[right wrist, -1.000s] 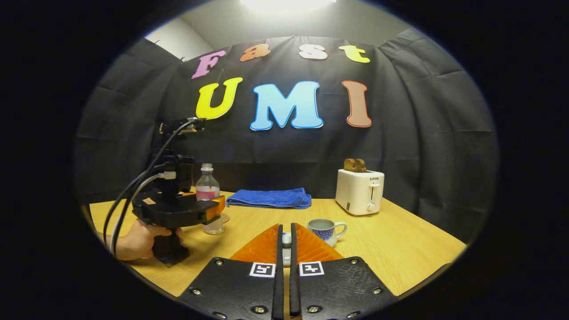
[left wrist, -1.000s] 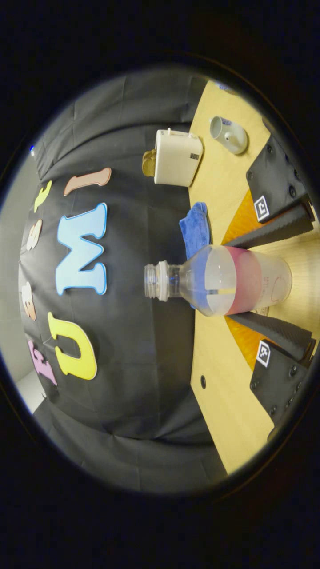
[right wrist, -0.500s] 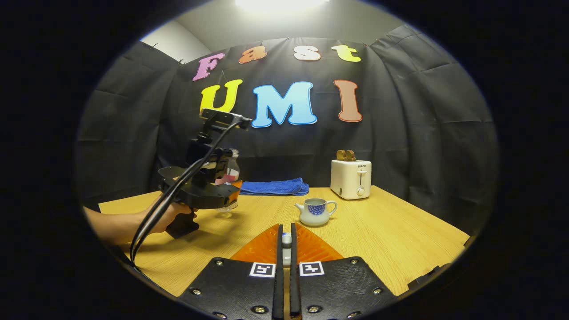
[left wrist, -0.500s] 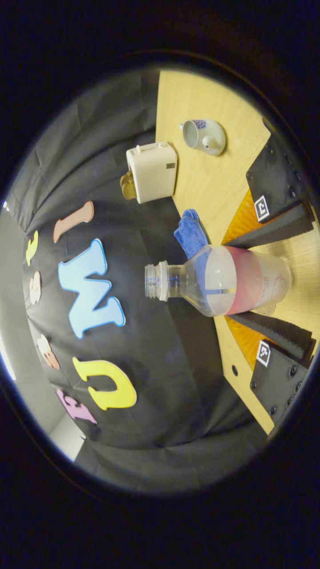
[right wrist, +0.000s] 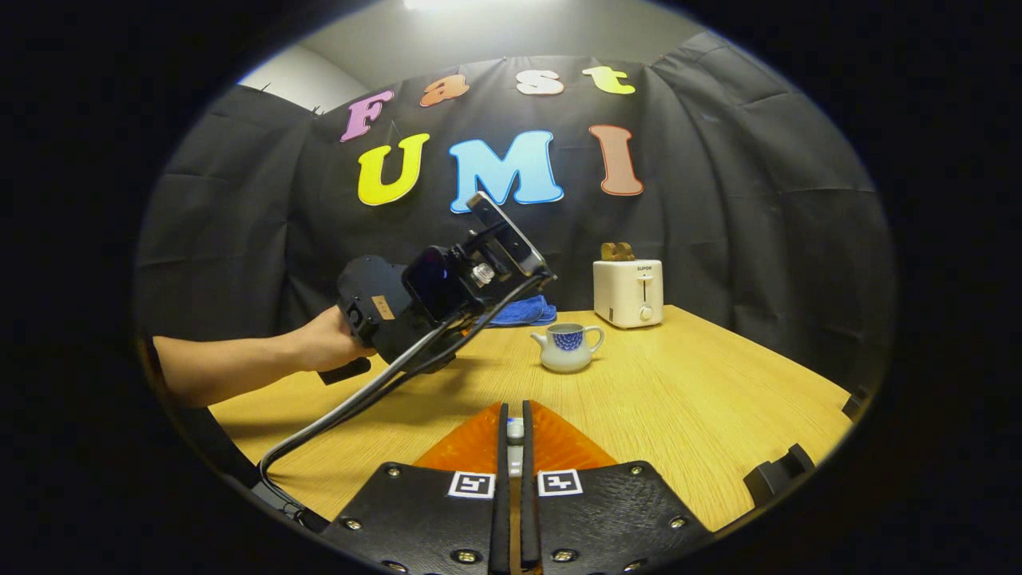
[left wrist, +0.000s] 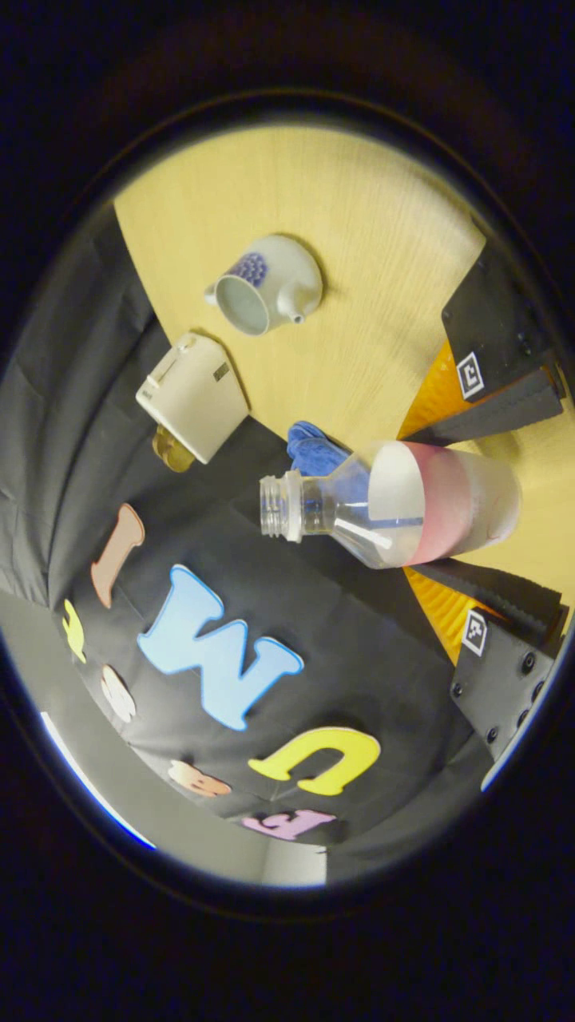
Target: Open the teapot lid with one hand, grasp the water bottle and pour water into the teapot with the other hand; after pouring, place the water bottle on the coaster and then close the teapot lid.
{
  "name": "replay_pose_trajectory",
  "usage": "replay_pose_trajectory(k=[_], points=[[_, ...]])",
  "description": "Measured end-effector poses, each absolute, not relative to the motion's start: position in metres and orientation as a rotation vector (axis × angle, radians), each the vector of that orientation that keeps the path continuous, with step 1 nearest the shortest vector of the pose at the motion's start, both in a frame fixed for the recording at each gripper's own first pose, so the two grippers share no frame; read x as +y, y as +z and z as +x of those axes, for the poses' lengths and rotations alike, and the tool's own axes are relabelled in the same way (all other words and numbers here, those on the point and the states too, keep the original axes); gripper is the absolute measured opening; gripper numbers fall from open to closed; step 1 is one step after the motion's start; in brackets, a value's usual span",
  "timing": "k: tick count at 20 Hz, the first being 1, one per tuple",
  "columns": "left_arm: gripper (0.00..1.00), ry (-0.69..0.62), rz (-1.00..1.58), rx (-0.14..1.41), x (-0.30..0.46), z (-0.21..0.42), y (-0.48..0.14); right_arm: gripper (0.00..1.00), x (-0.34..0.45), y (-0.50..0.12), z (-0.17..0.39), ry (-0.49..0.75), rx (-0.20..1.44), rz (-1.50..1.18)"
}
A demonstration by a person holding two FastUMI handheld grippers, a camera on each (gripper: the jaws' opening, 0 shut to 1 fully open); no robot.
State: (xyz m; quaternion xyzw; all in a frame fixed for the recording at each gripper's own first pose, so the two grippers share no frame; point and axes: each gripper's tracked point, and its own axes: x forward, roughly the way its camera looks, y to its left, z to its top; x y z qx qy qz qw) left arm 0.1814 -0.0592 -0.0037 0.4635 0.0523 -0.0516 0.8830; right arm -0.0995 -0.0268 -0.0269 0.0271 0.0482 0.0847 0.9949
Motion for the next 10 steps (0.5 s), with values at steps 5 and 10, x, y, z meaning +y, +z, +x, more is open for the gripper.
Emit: replay_pose_trajectory(k=[5,10], points=[[0.87,-0.152,1.134,0.112,-0.085,0.19,-0.006,0.05,-0.033,-0.03,-0.098,0.157,0.101,0.064],[0.86,-0.172,1.281,0.103,-0.101,0.198,-0.009,0.05,-0.036,-0.032,-0.097,0.154,0.105,0.069]])
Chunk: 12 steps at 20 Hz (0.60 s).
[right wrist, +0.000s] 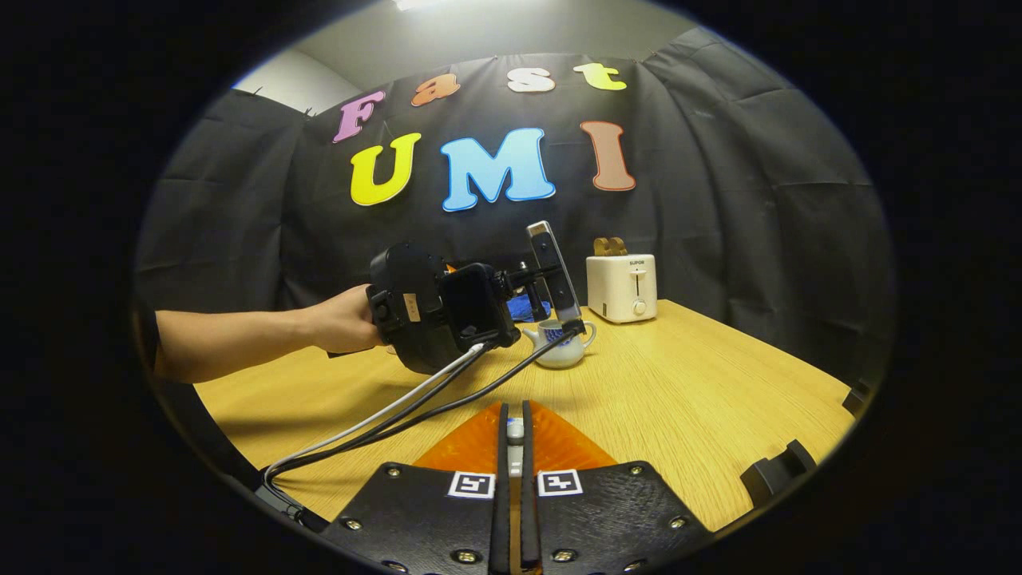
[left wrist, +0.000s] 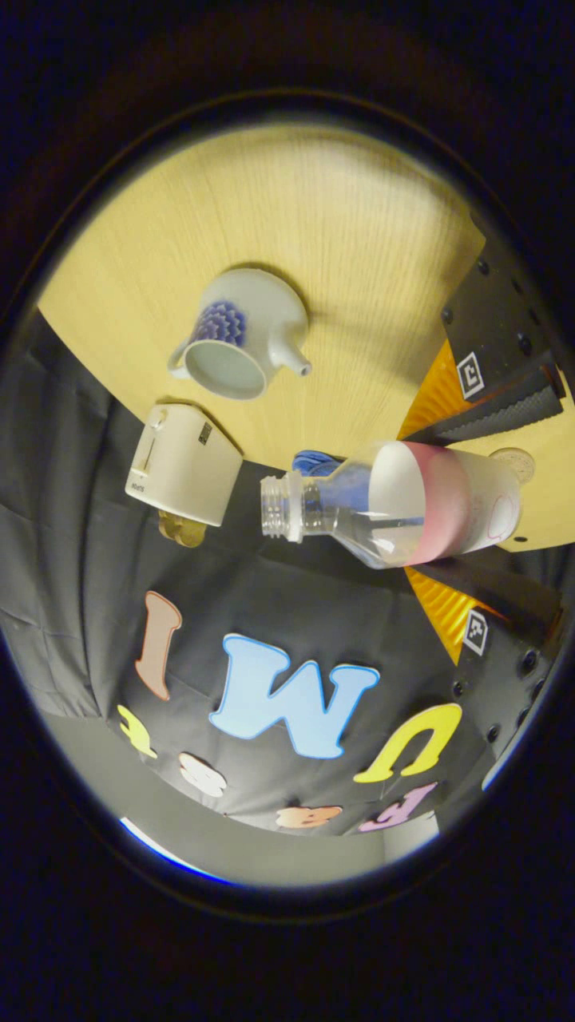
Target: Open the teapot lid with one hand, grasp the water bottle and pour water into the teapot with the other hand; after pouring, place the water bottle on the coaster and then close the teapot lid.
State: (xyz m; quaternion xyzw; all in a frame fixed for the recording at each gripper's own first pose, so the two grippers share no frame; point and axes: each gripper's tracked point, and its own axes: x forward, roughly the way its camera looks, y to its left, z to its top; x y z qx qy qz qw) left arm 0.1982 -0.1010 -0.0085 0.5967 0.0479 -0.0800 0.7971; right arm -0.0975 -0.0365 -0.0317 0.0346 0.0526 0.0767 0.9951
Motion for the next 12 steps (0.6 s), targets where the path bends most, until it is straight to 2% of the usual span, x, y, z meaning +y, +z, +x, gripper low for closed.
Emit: replay_pose_trajectory(k=[12], points=[[0.87,-0.209,1.579,0.116,-0.126,0.207,-0.012,0.05,-0.044,-0.036,-0.097,0.149,0.111,0.088]])
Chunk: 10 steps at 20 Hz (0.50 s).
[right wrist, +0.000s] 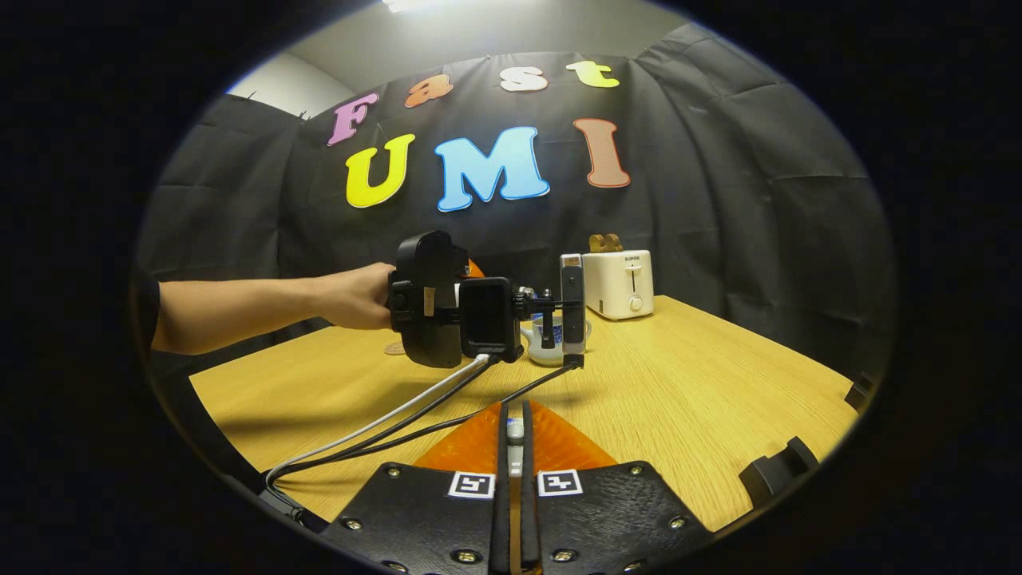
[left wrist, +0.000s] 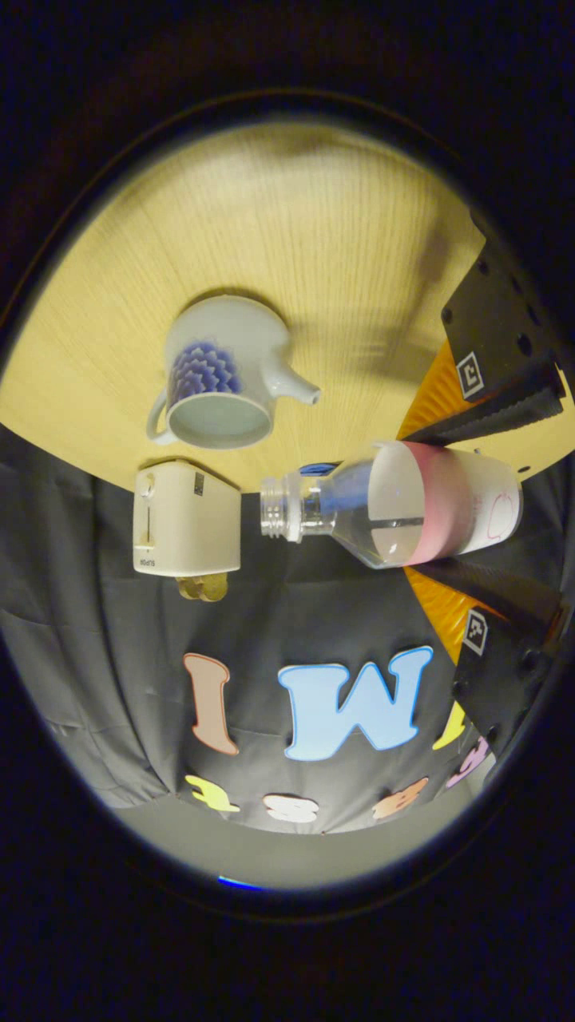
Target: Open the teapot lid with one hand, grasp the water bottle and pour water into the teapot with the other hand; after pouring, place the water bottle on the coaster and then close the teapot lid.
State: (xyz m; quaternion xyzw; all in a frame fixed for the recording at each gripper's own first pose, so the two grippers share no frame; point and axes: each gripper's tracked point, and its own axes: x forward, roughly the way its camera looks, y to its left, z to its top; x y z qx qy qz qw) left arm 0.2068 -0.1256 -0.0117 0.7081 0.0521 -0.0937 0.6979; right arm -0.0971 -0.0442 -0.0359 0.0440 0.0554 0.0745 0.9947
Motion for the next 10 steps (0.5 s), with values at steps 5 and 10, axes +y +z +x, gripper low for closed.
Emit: replay_pose_trajectory(k=[5,10], points=[[0.87,-0.235,1.683,0.132,-0.129,0.207,-0.006,0.05,-0.048,-0.034,-0.097,0.148,0.107,0.097],[0.87,-0.255,1.802,0.16,-0.13,0.206,0.0,0.05,-0.052,-0.035,-0.096,0.139,0.109,0.106]])
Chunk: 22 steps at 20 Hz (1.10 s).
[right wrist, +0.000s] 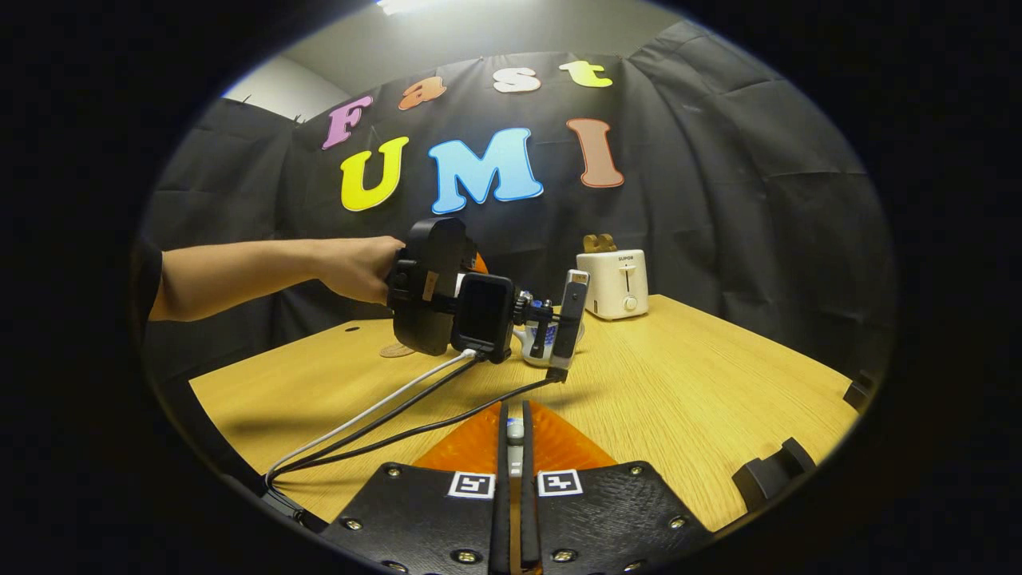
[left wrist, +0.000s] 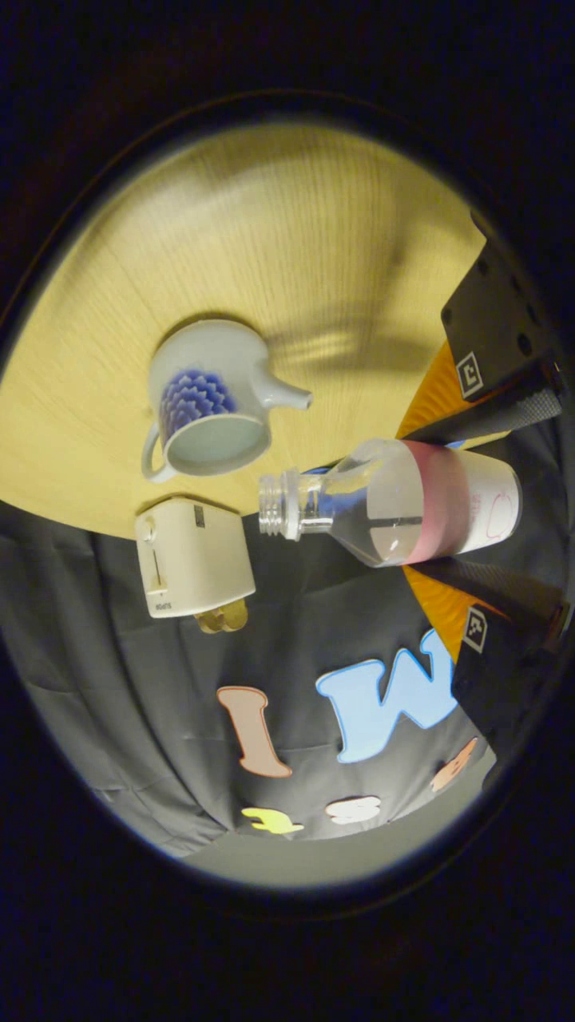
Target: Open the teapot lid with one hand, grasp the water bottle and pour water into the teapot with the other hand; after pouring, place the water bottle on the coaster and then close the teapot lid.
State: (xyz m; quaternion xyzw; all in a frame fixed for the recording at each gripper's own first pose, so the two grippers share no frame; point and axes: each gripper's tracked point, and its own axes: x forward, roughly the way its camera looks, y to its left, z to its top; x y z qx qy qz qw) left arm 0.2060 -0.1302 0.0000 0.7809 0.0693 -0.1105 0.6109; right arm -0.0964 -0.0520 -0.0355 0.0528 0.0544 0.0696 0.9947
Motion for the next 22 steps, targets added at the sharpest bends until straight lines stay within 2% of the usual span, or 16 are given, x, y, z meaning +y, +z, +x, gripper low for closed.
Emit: replay_pose_trajectory(k=[22], points=[[0.87,-0.28,2.101,0.2,-0.14,0.209,0.012,0.05,-0.055,-0.047,-0.096,0.135,0.151,0.109]])
